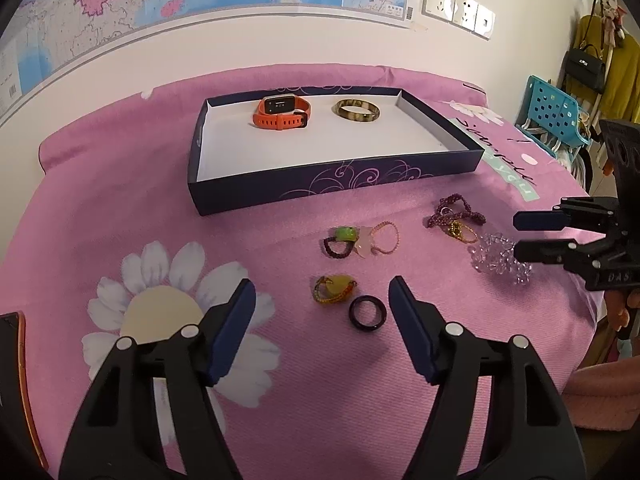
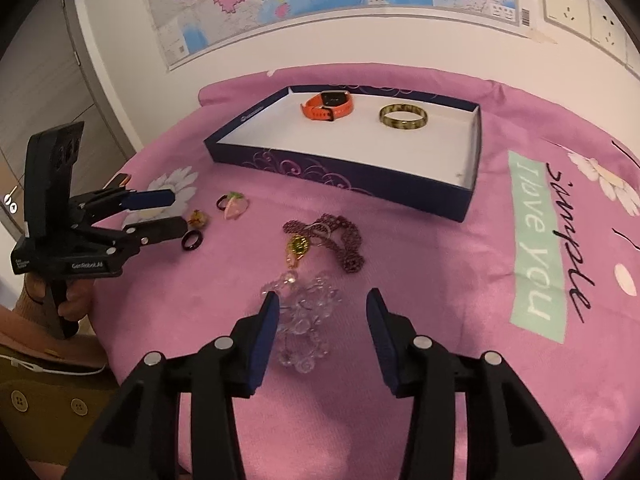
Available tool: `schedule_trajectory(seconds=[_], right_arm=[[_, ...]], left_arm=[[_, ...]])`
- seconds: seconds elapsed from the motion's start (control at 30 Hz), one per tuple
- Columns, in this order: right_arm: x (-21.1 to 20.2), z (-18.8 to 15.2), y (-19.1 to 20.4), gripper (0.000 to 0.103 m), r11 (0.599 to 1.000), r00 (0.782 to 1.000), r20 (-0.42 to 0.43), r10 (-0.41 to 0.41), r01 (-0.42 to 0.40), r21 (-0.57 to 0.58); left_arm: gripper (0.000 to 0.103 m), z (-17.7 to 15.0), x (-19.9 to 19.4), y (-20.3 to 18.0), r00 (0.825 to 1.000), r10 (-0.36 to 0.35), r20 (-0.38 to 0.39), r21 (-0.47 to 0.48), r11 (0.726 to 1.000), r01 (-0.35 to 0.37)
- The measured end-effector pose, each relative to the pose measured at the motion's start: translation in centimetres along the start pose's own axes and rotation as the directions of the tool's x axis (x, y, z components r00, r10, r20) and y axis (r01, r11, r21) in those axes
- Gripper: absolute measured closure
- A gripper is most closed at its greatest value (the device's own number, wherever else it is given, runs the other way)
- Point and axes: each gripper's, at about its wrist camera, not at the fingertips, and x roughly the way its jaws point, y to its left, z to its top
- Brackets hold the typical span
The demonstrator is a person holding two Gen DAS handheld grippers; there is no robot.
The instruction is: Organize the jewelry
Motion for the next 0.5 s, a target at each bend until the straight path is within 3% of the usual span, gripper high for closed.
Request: schedule_trajectory(seconds=[0.23,0.3,0.43,0.5], right_arm=[[1.5,-0.4,1.4,0.058,0.998,0.999,-0.028,-0.028,0.026,-0.055],[1.6,-0.4,1.6,0.063,0.996,0.998,-0.026,-0.051,0.049,-0.074],[1.6,-0.4,1.5,0.083,0.994,0.997,-0.019,-0.078,0.076,-0.084],[1.5,-0.5,1.4,0.083,0.994,0.997,-0.016,-0.075,0.074,-0.080]], left_arm=[[0.042,0.0,0.3,-0.1,1.000,0.003,-0.013,-0.001,1.000,-0.003],[0.044,0.0,0.3,-0.1,1.000,0.005,-0.017,-0.001,1.000,-0.005],[0.045,-0.1,0.4,-0.2,1.000,0.003,-0.022,-0.001,1.000,-0.003],[0.046,-0.1,0.4,-0.4,1.000,0.002,-0.024,0.004,1.000,-0.002]])
